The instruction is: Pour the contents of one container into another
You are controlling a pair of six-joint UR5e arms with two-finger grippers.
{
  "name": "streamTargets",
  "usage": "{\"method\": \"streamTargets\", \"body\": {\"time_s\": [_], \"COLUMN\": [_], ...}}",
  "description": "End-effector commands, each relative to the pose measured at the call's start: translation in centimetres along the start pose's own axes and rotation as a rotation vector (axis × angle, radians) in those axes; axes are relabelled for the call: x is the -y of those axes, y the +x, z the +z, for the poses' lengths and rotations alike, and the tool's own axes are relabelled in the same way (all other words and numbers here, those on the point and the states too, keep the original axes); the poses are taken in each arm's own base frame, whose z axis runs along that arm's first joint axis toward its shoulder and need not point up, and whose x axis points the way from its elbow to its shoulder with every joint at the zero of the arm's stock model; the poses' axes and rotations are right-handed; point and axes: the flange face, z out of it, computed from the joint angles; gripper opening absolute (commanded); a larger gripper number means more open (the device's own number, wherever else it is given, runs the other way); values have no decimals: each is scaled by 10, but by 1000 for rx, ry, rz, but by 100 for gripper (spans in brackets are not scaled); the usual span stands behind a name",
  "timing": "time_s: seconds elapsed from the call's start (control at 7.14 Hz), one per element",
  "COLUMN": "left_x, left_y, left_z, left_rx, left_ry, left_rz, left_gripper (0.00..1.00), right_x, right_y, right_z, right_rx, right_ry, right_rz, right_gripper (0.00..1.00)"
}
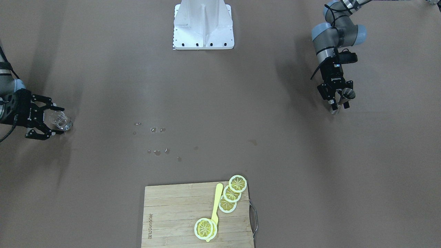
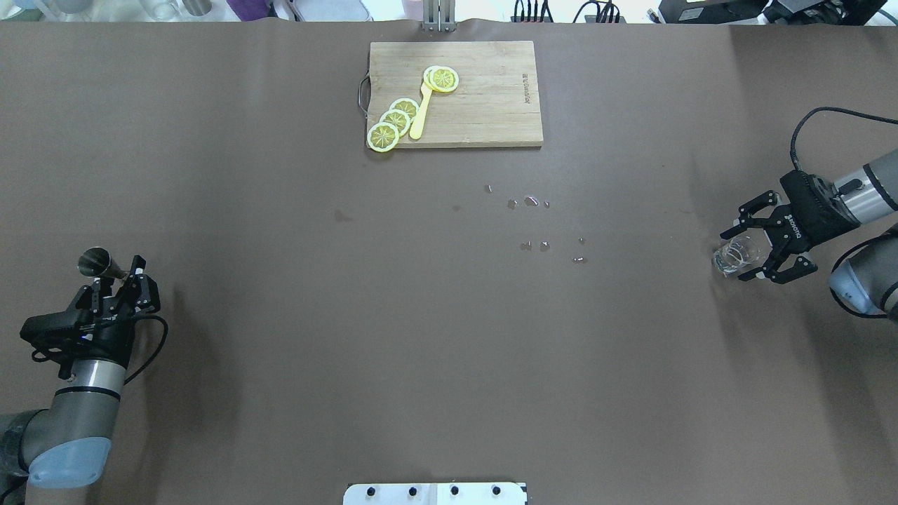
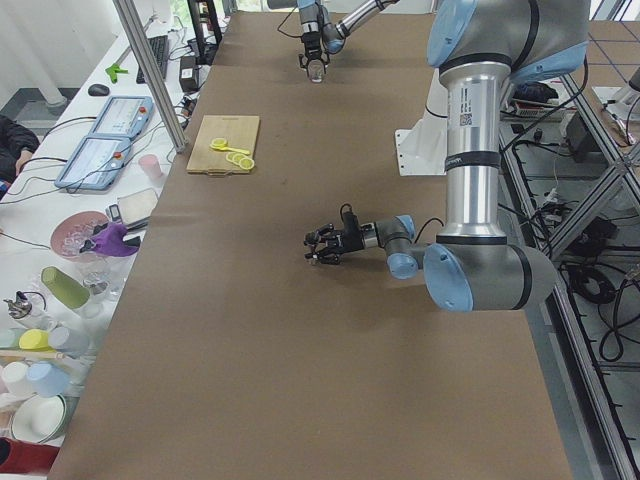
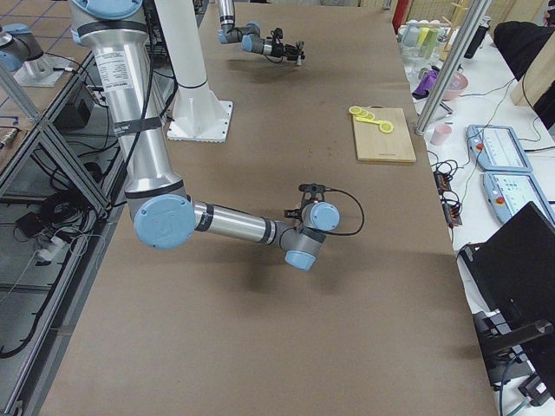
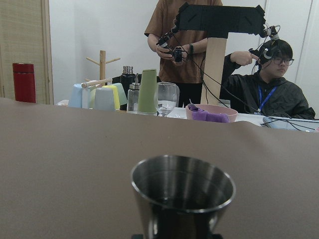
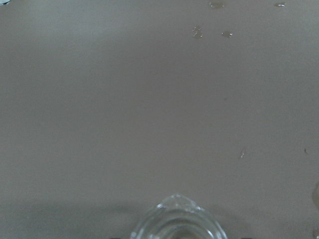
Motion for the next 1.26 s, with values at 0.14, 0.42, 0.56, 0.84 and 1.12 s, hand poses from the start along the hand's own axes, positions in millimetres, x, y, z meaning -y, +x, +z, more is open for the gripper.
{"method": "streamTargets", "body": {"time_s": [0.14, 0.42, 0.56, 0.84, 1.12], "left_x": [-2, -2, -2, -1, 2], "left_y": [1, 1, 1, 2, 4], "left_z": [1, 1, 1, 1, 0], "left_rx": [0, -1, -1, -3, -5], "left_ry": [0, 0, 0, 1, 2], "left_rz": [-3, -6, -6, -7, -10], "left_gripper": [36, 30, 28, 26, 25], "right_x": [0, 1, 1, 5, 11], "right_y": [0, -1, -1, 0, 8], "right_z": [0, 0, -1, -6, -40], "right_rx": [4, 7, 7, 0, -67], "right_ry": [2, 4, 5, 11, 24], "right_rz": [4, 4, 3, -4, -29], "right_gripper": [38, 25, 20, 3, 0]}}
